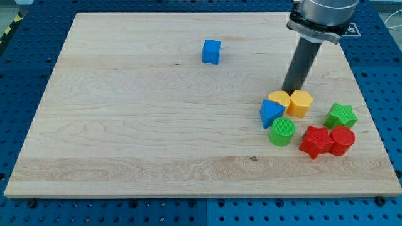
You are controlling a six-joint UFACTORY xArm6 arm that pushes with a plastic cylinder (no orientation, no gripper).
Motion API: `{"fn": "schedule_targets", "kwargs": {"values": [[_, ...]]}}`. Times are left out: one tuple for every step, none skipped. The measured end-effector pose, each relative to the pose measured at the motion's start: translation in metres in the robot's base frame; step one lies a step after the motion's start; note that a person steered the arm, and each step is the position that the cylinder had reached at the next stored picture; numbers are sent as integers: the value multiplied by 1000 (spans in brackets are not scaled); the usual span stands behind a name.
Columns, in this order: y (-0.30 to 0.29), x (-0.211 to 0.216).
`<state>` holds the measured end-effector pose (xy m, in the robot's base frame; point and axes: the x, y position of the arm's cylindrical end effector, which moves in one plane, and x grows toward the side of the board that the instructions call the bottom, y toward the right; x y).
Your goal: Move the blue cube towards center right
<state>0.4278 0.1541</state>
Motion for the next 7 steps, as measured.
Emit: {"fn": "schedule_targets", "kwargs": {"values": [[-30, -26], [-95, -41], [-158, -53], [-200, -80], [-211, -99], [-185, -100], [-158, -105]]}}
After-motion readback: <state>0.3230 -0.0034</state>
